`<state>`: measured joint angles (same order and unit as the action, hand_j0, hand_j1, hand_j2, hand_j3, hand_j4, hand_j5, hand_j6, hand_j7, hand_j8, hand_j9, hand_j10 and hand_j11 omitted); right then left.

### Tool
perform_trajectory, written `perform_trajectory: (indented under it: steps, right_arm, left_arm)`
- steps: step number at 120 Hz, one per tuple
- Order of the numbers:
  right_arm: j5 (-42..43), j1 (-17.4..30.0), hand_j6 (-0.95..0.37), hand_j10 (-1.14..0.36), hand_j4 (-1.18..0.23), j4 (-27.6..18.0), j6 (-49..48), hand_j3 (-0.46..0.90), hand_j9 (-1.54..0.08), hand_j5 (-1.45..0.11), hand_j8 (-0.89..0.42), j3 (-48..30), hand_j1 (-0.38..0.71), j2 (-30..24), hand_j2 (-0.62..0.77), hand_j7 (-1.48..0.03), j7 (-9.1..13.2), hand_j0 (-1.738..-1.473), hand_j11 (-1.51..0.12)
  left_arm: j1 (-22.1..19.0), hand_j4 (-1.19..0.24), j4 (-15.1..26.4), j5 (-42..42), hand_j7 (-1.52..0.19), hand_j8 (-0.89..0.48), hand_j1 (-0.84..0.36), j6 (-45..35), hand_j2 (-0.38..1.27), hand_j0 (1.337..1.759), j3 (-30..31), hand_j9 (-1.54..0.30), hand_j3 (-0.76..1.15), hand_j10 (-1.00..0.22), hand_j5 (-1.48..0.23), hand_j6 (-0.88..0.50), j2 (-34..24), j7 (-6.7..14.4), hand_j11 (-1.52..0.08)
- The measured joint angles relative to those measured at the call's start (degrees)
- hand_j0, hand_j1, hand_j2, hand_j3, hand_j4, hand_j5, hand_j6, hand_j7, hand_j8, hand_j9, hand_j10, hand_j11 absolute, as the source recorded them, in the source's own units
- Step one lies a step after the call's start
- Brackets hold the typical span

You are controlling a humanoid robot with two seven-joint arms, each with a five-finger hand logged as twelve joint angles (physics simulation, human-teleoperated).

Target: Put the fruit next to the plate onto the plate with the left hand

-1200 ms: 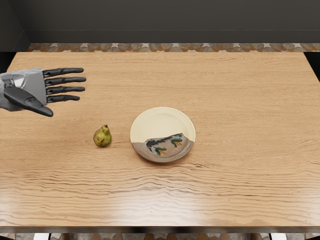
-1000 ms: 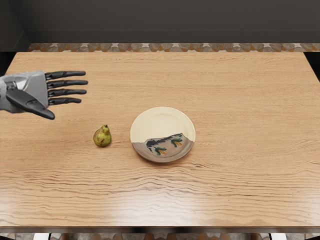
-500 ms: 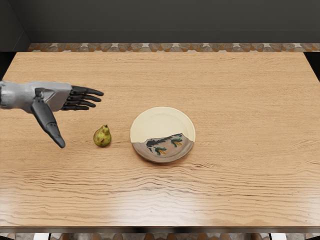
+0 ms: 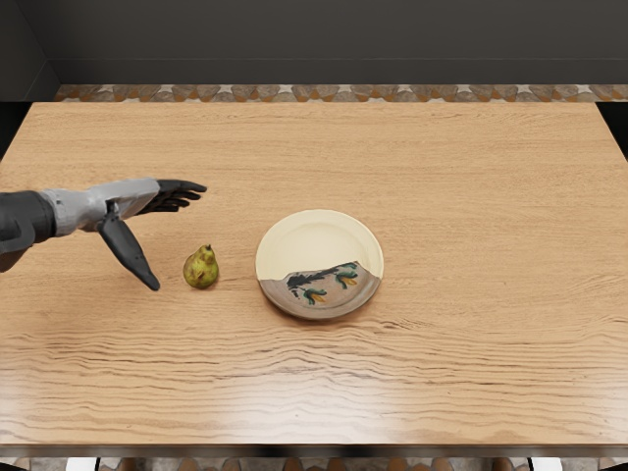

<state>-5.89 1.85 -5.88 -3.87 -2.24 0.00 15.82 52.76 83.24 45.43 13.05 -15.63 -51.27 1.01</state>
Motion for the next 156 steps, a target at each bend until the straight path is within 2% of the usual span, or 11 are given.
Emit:
perform_trajectory:
  steps: [13, 23, 29, 44, 110, 156]
  right_arm:
    - [0.0, 0.0, 0.0, 0.0, 0.0, 0.0, 0.0, 0.0, 0.0, 0.0, 0.0, 0.0, -0.35, 0.0, 0.0, 0.0, 0.0, -1.658, 0.0]
    - [0.0, 0.0, 0.0, 0.0, 0.0, 0.0, 0.0, 0.0, 0.0, 0.0, 0.0, 0.0, -0.35, 0.0, 0.0, 0.0, 0.0, -1.658, 0.0]
    - [0.0, 0.0, 0.0, 0.0, 0.0, 0.0, 0.0, 0.0, 0.0, 0.0, 0.0, 0.0, -0.35, 0.0, 0.0, 0.0, 0.0, -1.658, 0.0]
    - [0.0, 0.0, 0.0, 0.0, 0.0, 0.0, 0.0, 0.0, 0.0, 0.0, 0.0, 0.0, -0.35, 0.0, 0.0, 0.0, 0.0, -1.658, 0.0]
    - [0.0, 0.0, 0.0, 0.0, 0.0, 0.0, 0.0, 0.0, 0.0, 0.0, 0.0, 0.0, -0.35, 0.0, 0.0, 0.0, 0.0, -1.658, 0.0]
    - [0.0, 0.0, 0.0, 0.0, 0.0, 0.0, 0.0, 0.0, 0.0, 0.0, 0.0, 0.0, -0.35, 0.0, 0.0, 0.0, 0.0, -1.658, 0.0]
  left_arm:
    - [-2.3, -0.1, -0.1, 3.1, -0.13, -0.1, 0.24, -4.5, 0.02, 1.658, 0.1, -0.13, 0.0, -0.1, -0.13, -0.1, 0.1, -3.7, -0.13]
    - [-2.6, -0.12, -0.2, 4.6, -0.15, -0.12, 0.22, -6.6, 0.03, 1.658, 0.2, -0.15, 0.0, -0.12, -0.15, -0.12, 0.7, -5.6, -0.15]
    - [-3.9, -0.13, -0.2, 5.1, -0.16, -0.13, 0.2, -7.2, 0.03, 1.658, 0.2, -0.16, 0.0, -0.13, -0.16, -0.13, 1.6, -6.4, -0.16]
    - [-4.1, -0.15, -0.2, 5.6, -0.19, -0.15, 0.18, -7.9, 0.03, 1.658, 0.2, -0.19, 0.0, -0.15, -0.19, -0.15, 2.1, -7.4, -0.19]
    - [-5.2, -0.25, -0.1, 5.8, -0.32, -0.25, 0.06, -8.1, 0.05, 1.658, 2.0, -0.32, 0.0, -0.25, -0.32, -0.25, 2.1, -7.3, -0.32]
    - [-5.4, -0.29, 0.0, 5.9, -0.38, -0.29, 0.01, -8.1, 0.06, 1.658, 2.2, -0.38, 0.0, -0.29, -0.38, -0.29, 2.8, -6.0, -0.38]
